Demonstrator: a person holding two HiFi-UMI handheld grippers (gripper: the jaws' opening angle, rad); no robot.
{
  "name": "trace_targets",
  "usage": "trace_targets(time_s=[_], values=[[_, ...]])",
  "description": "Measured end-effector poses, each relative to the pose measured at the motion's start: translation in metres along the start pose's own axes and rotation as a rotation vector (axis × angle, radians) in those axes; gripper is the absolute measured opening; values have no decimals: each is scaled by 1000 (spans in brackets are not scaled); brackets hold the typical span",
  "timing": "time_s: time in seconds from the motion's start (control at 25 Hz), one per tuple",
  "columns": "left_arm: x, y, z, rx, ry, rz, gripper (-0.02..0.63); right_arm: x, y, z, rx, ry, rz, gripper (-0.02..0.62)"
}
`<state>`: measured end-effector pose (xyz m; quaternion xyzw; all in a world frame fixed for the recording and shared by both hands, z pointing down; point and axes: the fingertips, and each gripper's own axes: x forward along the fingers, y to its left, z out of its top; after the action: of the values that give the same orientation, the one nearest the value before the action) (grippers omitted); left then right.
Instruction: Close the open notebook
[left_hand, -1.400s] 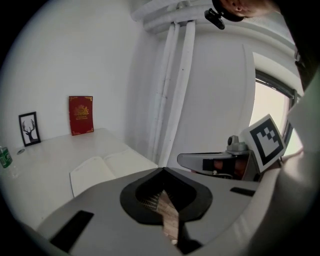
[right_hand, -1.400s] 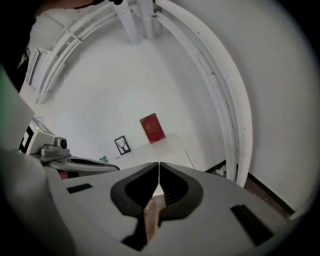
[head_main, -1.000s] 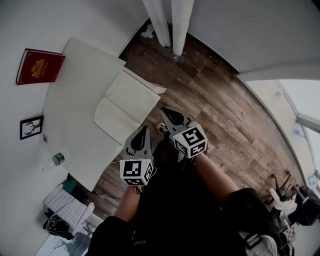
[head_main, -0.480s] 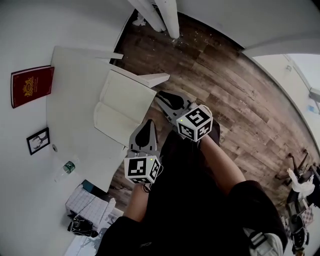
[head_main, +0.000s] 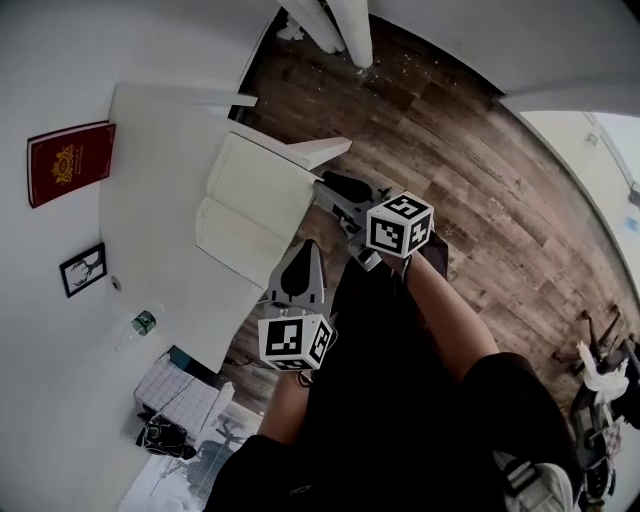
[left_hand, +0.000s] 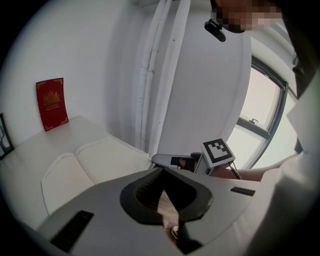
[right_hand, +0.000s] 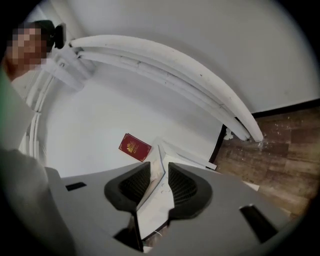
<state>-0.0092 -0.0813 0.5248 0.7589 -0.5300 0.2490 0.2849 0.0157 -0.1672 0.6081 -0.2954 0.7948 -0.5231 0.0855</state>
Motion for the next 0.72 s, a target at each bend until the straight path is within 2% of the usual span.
trace_targets(time_s=[0.12,0.24,0.4,0.6,0.72], values=[[-5,0,-2,-17,-2,15,3,3,-2,0,64,-6,24,123],[-9,1,-4,-44,-10,34,3,3,3,1,41,-2,31,73],[-17,6,-1,-77,-39,67,3,4,9,4,-31,16,18,55],[-30,6,-2,-114,-75,101,3,-1,28,9,-210,47,4,51],[-38,9,-4,-141,-91,124,3,-3,41,12,-275,58,11,49]])
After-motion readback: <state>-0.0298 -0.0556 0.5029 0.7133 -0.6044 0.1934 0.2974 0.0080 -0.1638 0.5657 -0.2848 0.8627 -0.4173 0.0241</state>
